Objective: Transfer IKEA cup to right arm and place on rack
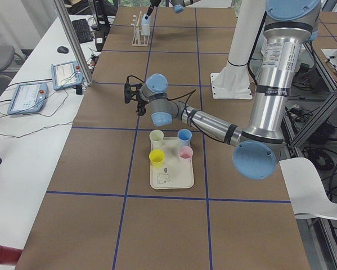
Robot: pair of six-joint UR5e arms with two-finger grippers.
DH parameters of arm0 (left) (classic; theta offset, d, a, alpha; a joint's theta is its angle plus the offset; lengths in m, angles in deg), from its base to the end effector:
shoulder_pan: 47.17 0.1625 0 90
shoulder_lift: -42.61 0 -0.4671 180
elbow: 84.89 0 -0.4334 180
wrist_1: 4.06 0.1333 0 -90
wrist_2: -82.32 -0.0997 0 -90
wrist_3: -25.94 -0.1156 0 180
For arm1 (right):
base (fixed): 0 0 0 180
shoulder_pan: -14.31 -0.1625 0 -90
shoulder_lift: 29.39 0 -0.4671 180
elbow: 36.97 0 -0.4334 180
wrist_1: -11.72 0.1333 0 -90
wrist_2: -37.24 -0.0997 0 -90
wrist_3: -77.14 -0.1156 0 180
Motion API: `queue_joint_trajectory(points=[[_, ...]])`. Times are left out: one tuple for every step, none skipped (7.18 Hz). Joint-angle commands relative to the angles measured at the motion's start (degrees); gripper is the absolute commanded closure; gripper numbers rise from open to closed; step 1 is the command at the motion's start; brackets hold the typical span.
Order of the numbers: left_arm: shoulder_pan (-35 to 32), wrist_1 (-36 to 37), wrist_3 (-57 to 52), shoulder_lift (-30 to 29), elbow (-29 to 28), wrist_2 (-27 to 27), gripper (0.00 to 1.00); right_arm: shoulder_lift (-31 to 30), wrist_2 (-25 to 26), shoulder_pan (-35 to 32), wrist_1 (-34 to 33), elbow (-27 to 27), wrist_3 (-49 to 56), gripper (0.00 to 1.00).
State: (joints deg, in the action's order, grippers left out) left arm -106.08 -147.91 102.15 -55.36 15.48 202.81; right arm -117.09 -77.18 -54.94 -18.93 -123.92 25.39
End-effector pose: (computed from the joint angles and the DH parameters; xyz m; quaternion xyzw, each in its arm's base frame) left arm 0.2467 -0.5536 0.4243 0.1658 0.5837 -0.1560 0.7794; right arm -0.1305 -0.5857 0.6046 0.2767 -0.4316 0.1280 0.8490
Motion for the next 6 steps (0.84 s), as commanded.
queue_joint_trajectory(points=[[-1.55,1.46,-5.43,1.11,-0.09,0.01,0.00,0.42,-2.11,0.08,-0.11,-0.42,-0.11,0.01],[-2.86,2.52,-11.72,3.29,0.09,0.01,0.00,0.43,-2.65,-0.01,-0.20,-0.94,-0.11,0.01],[-4.35,3.05,-18.84,7.84,0.18,0.01,0.00,0.51,-6.48,-0.45,-0.11,-1.03,-0.19,0.01],[-4.72,3.66,-20.65,12.06,0.87,0.36,0.00,0.25,-9.65,-1.06,-0.11,-1.73,-1.06,0.01],[-4.63,5.06,-21.19,17.06,2.18,0.45,0.00,-0.44,-10.73,-1.07,-0.11,-3.22,-2.73,0.01],[-4.11,5.08,-21.19,21.46,2.46,0.54,0.00,-0.45,-13.00,-0.98,-0.11,-3.75,-5.53,0.01]])
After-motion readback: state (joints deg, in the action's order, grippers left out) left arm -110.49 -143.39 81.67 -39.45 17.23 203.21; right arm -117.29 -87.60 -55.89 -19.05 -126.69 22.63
